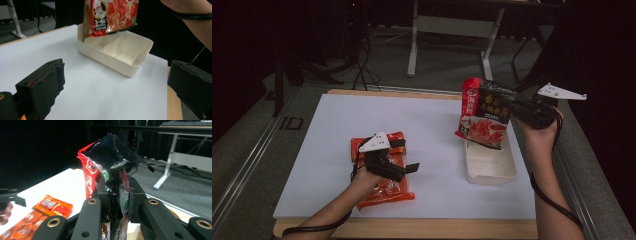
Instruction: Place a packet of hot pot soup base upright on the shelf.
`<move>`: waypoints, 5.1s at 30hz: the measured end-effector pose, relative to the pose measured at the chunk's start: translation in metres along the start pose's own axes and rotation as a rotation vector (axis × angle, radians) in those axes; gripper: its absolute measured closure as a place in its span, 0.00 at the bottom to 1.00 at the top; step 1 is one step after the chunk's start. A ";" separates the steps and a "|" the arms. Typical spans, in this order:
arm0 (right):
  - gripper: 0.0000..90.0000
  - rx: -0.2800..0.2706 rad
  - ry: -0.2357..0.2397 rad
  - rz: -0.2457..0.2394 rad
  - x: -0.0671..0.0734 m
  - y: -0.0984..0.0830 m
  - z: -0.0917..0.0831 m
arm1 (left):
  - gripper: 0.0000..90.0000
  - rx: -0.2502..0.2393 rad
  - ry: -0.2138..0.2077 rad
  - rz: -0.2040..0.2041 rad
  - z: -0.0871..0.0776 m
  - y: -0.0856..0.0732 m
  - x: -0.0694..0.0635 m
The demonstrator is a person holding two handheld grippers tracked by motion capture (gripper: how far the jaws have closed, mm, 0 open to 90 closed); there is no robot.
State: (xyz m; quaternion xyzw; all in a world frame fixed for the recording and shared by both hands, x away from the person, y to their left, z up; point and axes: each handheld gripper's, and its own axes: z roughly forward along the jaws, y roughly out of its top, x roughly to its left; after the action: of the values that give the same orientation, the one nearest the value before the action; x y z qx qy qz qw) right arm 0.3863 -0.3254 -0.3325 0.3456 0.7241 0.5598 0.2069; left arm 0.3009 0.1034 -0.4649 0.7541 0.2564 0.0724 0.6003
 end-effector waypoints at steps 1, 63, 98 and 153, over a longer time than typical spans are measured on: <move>0.85 0.000 -0.004 0.000 -0.002 -0.001 0.000 | 0.01 0.003 0.000 -0.002 0.000 -0.001 0.000; 0.47 0.034 -0.061 0.079 -0.052 -0.086 -0.003 | 0.02 -0.020 0.039 0.024 -0.011 -0.026 0.001; 0.15 -0.130 -0.109 -0.019 0.040 -0.065 -0.056 | 0.02 0.078 0.000 -0.038 -0.021 -0.026 0.008; 0.15 0.031 0.240 -0.036 0.108 -0.111 -0.026 | 1.00 0.470 0.324 -0.132 -0.081 -0.089 0.072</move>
State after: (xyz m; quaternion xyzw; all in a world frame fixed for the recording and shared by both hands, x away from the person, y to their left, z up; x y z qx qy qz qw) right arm 0.2656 -0.2782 -0.4212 0.2664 0.7584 0.5819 0.1235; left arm 0.3019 0.2209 -0.5412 0.8328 0.4073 0.0913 0.3636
